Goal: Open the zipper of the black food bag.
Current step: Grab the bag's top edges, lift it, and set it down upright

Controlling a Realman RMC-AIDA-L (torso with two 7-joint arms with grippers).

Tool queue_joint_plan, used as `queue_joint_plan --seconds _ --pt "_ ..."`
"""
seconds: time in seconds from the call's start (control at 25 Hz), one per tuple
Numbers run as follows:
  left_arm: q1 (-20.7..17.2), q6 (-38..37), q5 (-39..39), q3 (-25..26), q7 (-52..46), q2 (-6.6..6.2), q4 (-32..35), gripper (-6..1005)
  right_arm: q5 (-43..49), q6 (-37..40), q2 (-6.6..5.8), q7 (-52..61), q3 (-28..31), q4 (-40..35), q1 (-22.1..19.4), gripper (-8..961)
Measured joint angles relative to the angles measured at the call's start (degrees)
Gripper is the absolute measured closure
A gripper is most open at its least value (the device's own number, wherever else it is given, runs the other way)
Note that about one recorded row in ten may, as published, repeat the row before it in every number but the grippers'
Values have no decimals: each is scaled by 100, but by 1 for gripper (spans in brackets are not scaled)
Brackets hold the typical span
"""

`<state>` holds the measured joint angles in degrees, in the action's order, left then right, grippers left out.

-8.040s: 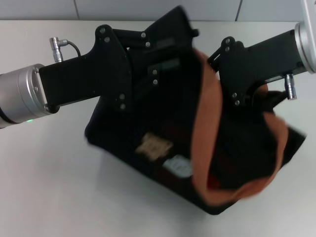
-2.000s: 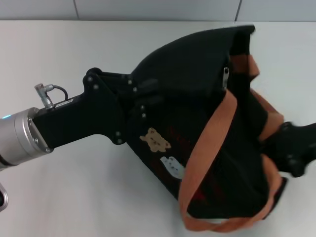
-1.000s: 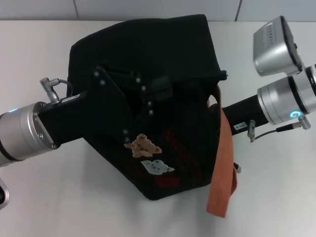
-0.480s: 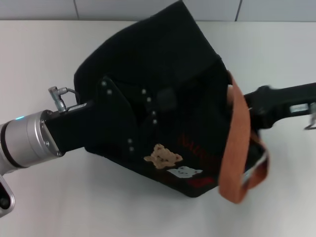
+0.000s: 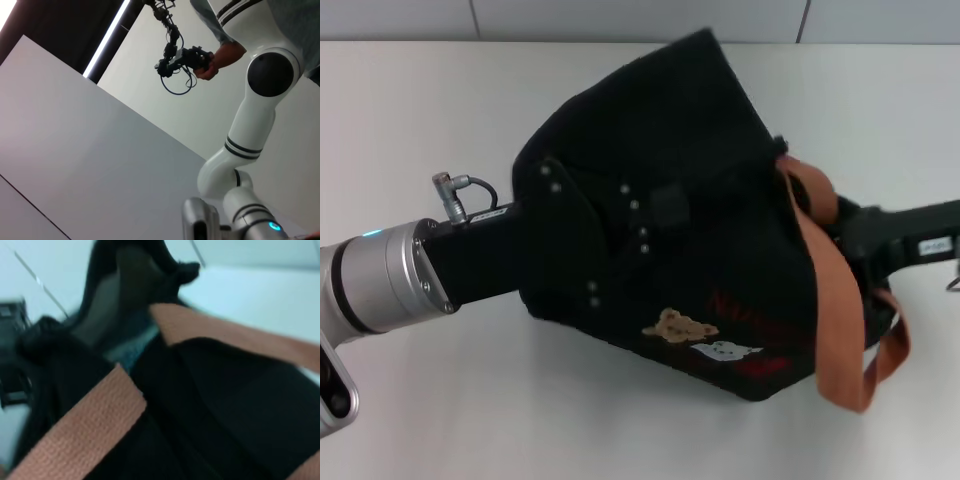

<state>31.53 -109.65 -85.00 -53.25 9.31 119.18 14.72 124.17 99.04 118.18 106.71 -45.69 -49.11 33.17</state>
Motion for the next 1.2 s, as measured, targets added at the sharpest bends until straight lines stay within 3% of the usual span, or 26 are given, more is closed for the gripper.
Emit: queue_joint_plan --seconds 0.2,0.24,0.44,0.68,0.92,1.0,1.04,1.08,1.2 --pt "105 -64 33 5 1 0 8 995 217 -713 85 55 -677 624 364 757" --pt "135 -79 34 -2 1 0 -2 996 107 -1156 111 25 -966 956 562 763" --pt "221 -130 44 -19 1 0 -41 998 -388 -1815 134 -169 -1343 1571 880 765" --pt "101 -166 210 25 -2 0 -49 993 -711 -1767 104 -155 -1342 1506 857 719" --pt "-652 -338 1337 25 -233 -10 -406 981 -1118 -581 43 -18 -346 378 141 674" --pt "-895 -387 1636 25 -613 -29 -589 977 -1412 -273 -2 -24 -33 147 -44 659" --pt "-1236 -386 1894 30 -1317 -46 -651 975 -1697 -87 -65 -69 141 18 -192 642" --pt "-1236 -386 1894 30 -1317 -46 -651 973 -1697 -87 -65 -69 141 18 -192 624" --pt "-1712 -375 2121 35 -2016 -50 -659 967 -2065 22 -143 -187 306 -48 -361 573"
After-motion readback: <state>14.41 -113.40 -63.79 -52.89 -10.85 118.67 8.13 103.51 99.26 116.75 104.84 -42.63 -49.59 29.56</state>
